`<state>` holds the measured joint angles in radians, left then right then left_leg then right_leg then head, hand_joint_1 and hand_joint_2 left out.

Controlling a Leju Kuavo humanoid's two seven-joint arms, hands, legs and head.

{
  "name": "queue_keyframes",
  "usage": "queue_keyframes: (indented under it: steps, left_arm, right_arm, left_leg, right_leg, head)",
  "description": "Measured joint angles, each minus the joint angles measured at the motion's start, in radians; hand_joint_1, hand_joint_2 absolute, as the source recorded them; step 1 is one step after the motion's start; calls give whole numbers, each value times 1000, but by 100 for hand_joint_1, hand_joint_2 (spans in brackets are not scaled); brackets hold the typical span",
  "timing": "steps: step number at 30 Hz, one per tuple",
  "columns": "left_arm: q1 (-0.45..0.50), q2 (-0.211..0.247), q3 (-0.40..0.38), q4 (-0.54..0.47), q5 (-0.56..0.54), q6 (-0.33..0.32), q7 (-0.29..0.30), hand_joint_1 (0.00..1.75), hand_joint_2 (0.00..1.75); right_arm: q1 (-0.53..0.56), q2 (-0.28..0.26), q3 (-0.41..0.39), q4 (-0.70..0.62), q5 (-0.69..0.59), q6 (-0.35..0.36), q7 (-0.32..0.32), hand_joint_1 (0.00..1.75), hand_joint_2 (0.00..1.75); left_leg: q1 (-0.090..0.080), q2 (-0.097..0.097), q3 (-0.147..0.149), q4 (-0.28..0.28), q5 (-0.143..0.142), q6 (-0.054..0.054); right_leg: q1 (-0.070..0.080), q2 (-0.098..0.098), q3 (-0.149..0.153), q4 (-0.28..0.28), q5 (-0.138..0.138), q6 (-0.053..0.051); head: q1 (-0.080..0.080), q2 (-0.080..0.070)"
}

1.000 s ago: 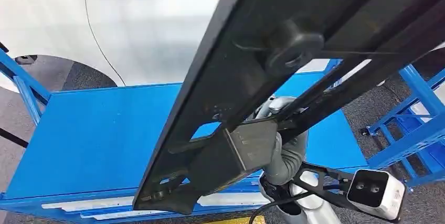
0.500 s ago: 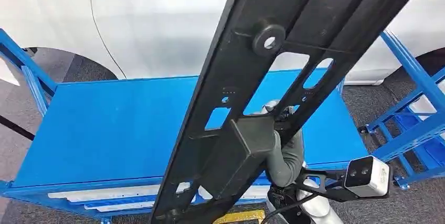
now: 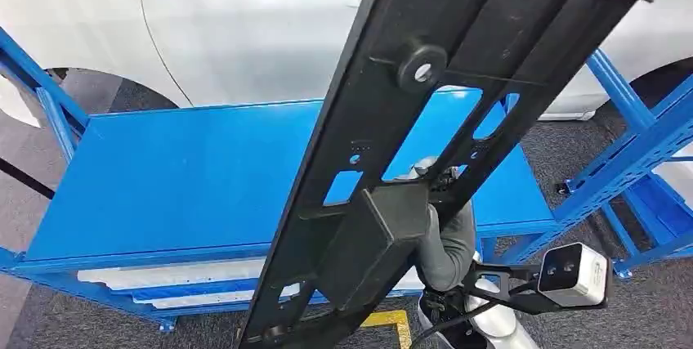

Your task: Take the parts from the cabinet and place them on the table.

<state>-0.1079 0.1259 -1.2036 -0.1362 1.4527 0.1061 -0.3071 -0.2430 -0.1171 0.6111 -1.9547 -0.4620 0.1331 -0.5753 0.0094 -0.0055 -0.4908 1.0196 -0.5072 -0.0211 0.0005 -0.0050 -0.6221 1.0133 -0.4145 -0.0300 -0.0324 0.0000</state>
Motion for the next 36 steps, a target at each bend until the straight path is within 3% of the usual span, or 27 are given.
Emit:
queue_keyframes:
  steps: [1,4,5,6,7,8,9,10,11,12,14,15,16,20,21,23,24,25,26,28,29,30,31,32,34,35,36]
  left_arm:
    - [-3,2,0,0,1,1,0,0,0]
    - [-1,3,0,0,3,9,2,0,0]
    - [-1,2,0,0,3,11,2,0,0]
    - [-3,-1,0,0,3,11,2,0,0]
    - [-4,-2,0,0,3,11,0,0,0]
    - [-3,-3,0,0,3,11,-1,0,0]
    - [-2,-4,0,0,3,10,-3,0,0]
    - [-2,-5,0,0,3,10,-3,0,0]
    - [-2,-5,0,0,3,10,-4,0,0]
    - [-2,-5,-2,0,3,10,-6,0,0]
    - [-2,-7,-10,0,3,11,-6,0,0]
    - [-2,-8,-13,0,3,13,-6,0,0]
    - [-2,-9,-13,0,3,16,-6,0,0]
    - [5,-15,-14,0,5,25,-10,0,0]
    - [9,-16,-14,0,5,28,-11,0,0]
    - [15,-22,-15,0,5,30,-14,0,0]
    - [15,-23,-16,0,5,30,-16,0,0]
    - [14,-22,-17,0,5,30,-17,0,0]
    - [13,-22,-19,0,5,29,-17,0,0]
    - [13,-22,-24,0,5,28,-18,0,0]
    - [13,-22,-26,0,5,27,-18,0,0]
    - [11,-21,-27,0,5,27,-18,0,0]
    - [9,-17,-29,0,5,27,-18,0,0]
    - [5,-18,-32,0,5,27,-18,0,0]
    - [4,-17,-35,0,5,27,-18,0,0]
    - [5,-17,-37,0,5,27,-18,0,0]
    - [5,-18,-38,0,5,27,-18,0,0]
  right_arm:
    - [-1,-1,1,0,-5,0,0,175,175]
    - [-5,-3,13,8,-16,15,3,175,175]
    - [-8,-5,16,12,-20,21,6,175,175]
    - [-11,-7,18,18,-22,26,9,175,175]
    - [-17,-10,21,23,-24,30,11,175,175]
    - [-22,-13,22,30,-24,30,12,175,175]
    - [-27,-16,25,35,-24,23,11,175,175]
    - [-36,-20,32,41,-24,8,11,175,175]
    - [-48,-26,38,45,-24,-7,13,175,175]
    - [-64,-36,49,50,-30,-40,12,175,175]
    - [-95,-50,59,51,-41,-92,1,175,175]
    - [-115,-60,67,49,-51,-94,0,175,175]
    - [-133,-69,73,47,-61,-90,0,175,175]
    - [-142,-95,92,60,-58,-37,-45,175,175]
    - [-144,-101,97,70,-52,-27,-60,175,175]
    - [-149,-106,104,89,-27,-27,-88,175,175]
    - [-154,-108,106,98,-4,-52,-97,175,175]
    - [-161,-110,109,103,18,-86,-99,175,175]
    - [-167,-109,113,107,36,-131,-97,175,175]
    - [-174,-107,116,109,49,-184,-92,175,175]
    - [-177,-106,117,109,52,-193,-91,175,175]
    - [-181,-105,117,109,53,-200,-91,175,175]
    - [-185,-103,118,109,55,-201,-89,175,175]
    - [-189,-102,119,109,56,-202,-89,175,175]
    - [-193,-100,122,109,58,-203,-89,175,175]
    - [-193,-100,122,109,58,-203,-88,175,175]
    - [-194,-100,122,110,59,-204,-87,175,175]
  left_leg:
    - [-6,0,21,-39,-9,6]
    - [-13,-1,6,-36,7,22]
    - [-4,0,2,-49,24,31]
    - [-2,6,-5,-54,39,38]
    - [0,7,-21,-54,50,45]
    - [0,7,-37,-53,62,46]
    - [0,7,-51,-52,72,46]
    - [-1,7,-66,-49,82,45]
    - [0,8,-81,-45,90,42]
    - [0,8,-98,-39,99,41]
    - [1,8,-127,-25,112,35]
    - [1,7,-137,-15,117,30]
    - [-5,6,-149,-8,121,25]
    - [-1,4,-152,-15,153,-1]
    - [5,-1,-160,-3,138,-5]
    - [3,1,-202,105,15,-10]
    - [3,1,-226,194,-48,-12]
    - [3,1,-240,261,-79,-13]
    - [3,1,-240,302,-76,-12]
    - [2,1,-181,261,-7,-5]
    - [0,1,-120,185,27,4]
    - [-4,0,-52,97,33,14]
    - [-9,2,13,0,-10,25]
    - [-10,2,36,-49,-21,20]
    - [-18,1,25,-45,-6,28]
    - [-17,2,18,-50,7,35]
    - [-6,8,13,-58,24,41]
  right_leg:
    - [3,0,-4,1,7,7]
    - [-3,-1,-4,-8,29,25]
    - [5,0,-8,-11,35,33]
    - [-2,4,-21,9,-1,36]
    - [-4,4,-40,56,-59,39]
    - [-7,4,-66,139,-127,44]
    - [-9,5,-87,217,-170,47]
    - [-10,4,-102,281,-190,51]
    - [-11,4,-100,311,-179,53]
    - [-14,4,-74,294,-146,55]
    - [-16,4,30,155,-79,53]
    - [-16,4,97,62,-83,50]
    - [-9,5,136,-8,-115,45]
    - [-6,6,115,-8,-91,15]
    - [-11,0,108,-12,-79,5]
    - [-9,0,80,-11,-56,-7]
    - [-6,0,63,-11,-42,-8]
    - [-5,0,46,-9,-31,-8]
    - [-3,0,28,-8,-19,-8]
    - [2,-1,-1,-6,3,-5]
    - [5,-1,-15,-6,14,-4]
    - [7,-1,-23,-5,24,-3]
    - [11,-1,-29,-4,32,1]
    - [8,-4,-31,-4,41,6]
    - [1,-6,-29,-11,59,19]
    - [2,-6,-30,-17,70,25]
    - [1,-4,-36,-10,58,31]
  head:
    - [0,0]
    - [0,0]
    - [0,0]
    - [0,0]
    - [0,0]
    - [0,0]
    - [0,0]
    - [0,0]
    - [0,0]
    - [0,0]
    - [0,0]
    - [0,0]
    - [0,0]
    - [-1,0]
    - [-1,0]
    - [-1,0]
    - [-1,0]
    - [-1,0]
    - [-1,0]
    - [-1,0]
    - [-1,0]
    - [-1,0]
    - [-1,0]
    - [-1,0]
    - [-2,0]
    - [-1,0]
    - [-1,0]
